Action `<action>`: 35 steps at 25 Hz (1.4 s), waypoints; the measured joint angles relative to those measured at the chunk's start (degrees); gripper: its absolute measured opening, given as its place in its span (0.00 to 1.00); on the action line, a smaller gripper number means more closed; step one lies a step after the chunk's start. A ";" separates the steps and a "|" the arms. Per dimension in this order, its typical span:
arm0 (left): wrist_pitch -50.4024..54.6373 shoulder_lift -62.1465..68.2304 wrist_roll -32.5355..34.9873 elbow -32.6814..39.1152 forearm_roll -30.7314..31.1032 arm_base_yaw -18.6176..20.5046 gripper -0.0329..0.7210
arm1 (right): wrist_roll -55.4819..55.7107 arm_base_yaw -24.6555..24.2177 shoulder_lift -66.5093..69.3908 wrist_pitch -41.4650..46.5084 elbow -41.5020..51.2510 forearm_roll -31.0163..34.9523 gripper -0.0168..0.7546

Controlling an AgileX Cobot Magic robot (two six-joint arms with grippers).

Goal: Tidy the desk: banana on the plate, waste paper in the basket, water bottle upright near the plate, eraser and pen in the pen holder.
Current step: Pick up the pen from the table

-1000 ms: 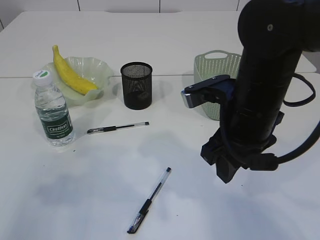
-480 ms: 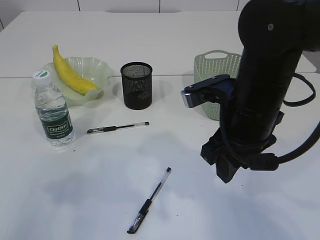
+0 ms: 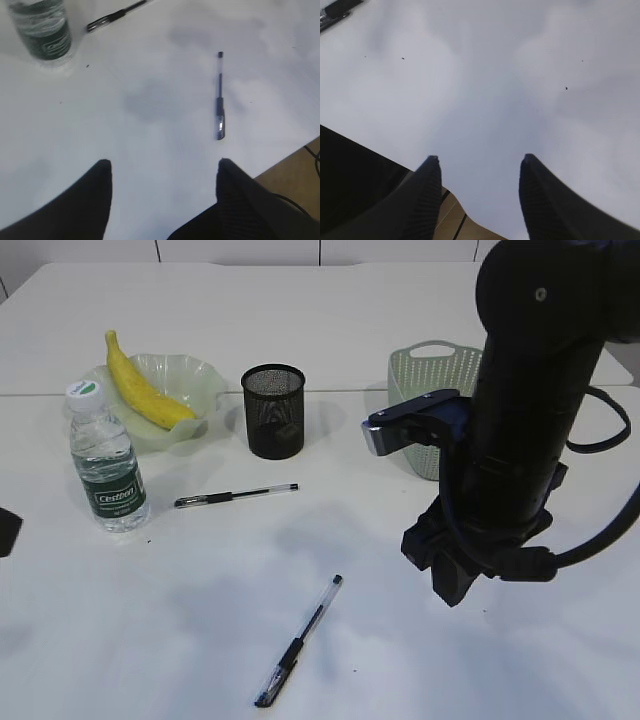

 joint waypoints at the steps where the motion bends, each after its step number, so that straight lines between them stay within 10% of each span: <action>1: -1.25 0.91 -0.40 0.00 0.67 -2.12 0.64 | 0.00 0.00 0.00 0.00 0.00 0.00 0.51; 22: -12.86 32.98 -2.08 -3.26 4.87 -19.53 0.57 | -2.34 -0.74 -3.92 -0.24 1.85 -3.76 0.51; 35: -17.67 36.66 -2.21 -3.39 2.57 -19.57 0.56 | -1.61 -24.25 -21.19 -4.99 13.69 -4.08 0.51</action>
